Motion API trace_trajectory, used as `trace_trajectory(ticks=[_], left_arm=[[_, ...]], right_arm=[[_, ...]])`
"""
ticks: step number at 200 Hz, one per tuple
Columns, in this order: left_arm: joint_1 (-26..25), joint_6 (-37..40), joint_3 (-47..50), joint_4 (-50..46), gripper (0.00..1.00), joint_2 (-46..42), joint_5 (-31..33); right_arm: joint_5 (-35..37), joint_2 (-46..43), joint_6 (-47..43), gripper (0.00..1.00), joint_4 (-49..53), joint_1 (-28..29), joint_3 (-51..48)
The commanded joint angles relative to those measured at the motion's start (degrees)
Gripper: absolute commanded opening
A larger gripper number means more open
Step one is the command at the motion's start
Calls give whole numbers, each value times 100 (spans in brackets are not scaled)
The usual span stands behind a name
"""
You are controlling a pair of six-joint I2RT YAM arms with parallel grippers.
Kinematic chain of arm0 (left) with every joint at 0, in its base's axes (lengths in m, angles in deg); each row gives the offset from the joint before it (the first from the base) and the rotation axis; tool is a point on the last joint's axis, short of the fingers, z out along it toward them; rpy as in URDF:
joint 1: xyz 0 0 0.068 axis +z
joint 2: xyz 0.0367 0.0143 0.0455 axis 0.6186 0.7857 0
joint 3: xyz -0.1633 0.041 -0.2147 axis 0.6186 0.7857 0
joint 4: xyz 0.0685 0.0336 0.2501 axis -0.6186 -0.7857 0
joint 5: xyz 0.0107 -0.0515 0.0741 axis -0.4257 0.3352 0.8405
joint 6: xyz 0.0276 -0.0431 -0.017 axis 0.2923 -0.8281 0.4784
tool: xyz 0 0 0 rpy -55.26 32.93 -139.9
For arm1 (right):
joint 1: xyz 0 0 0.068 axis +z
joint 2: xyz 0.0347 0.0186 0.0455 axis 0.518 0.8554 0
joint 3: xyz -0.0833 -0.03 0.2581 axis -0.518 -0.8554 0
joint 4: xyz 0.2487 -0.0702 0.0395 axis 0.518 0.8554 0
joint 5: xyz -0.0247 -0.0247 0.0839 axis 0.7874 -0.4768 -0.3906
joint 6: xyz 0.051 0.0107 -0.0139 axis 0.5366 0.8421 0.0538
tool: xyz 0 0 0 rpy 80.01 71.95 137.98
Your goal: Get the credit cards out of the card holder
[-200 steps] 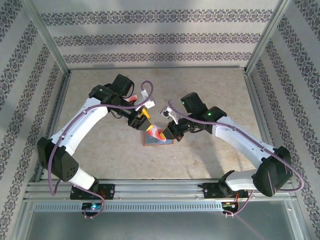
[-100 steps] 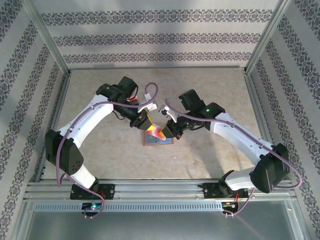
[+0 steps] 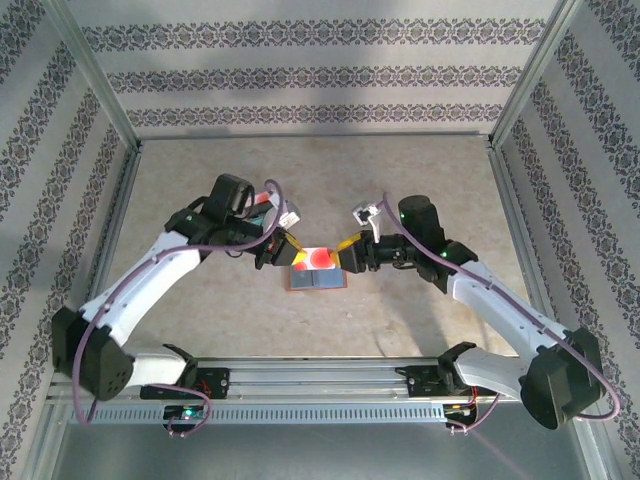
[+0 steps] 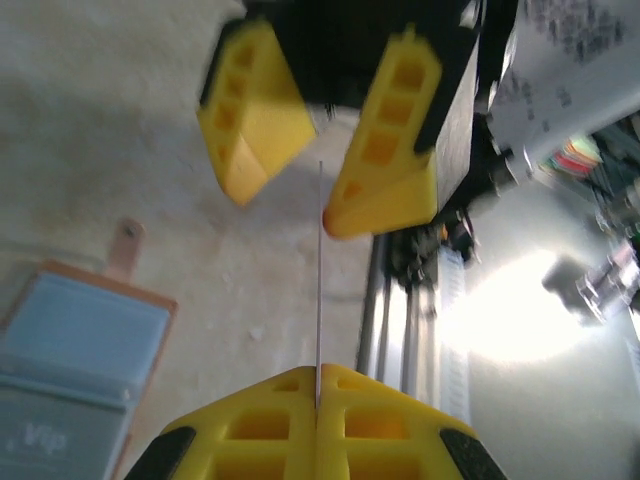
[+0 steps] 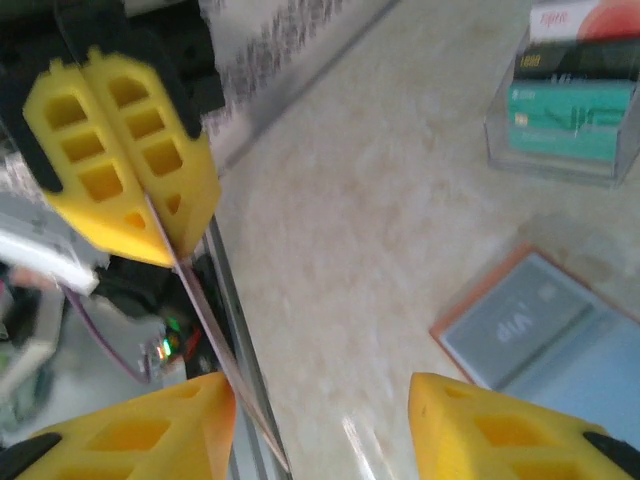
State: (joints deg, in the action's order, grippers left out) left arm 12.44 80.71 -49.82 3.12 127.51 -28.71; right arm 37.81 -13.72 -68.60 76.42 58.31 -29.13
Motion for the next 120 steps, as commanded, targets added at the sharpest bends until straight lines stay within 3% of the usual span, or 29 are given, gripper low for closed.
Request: trace_trajectory(ticks=[1,29,47,90,120], left_arm=[[40,-1587,485,2330,0,-461,293],[43,-2096,757,2735,0,-644,486],[47,-2323,886,2928,0,-687,518],[40,-2440,962,3064,0,-678,446],[44,-2489,959,3135,0,-630,266]], right_arm=[[259,-287,1487,54,-2244,-33,-573],[443,-493,2294,49,-3453,-31,-1001],[472,-572,2313,42,-3489,28,-967],[436,-497,2291,36,-3512,227,-829],[454,-382,2225,37,-3508,298,-791]])
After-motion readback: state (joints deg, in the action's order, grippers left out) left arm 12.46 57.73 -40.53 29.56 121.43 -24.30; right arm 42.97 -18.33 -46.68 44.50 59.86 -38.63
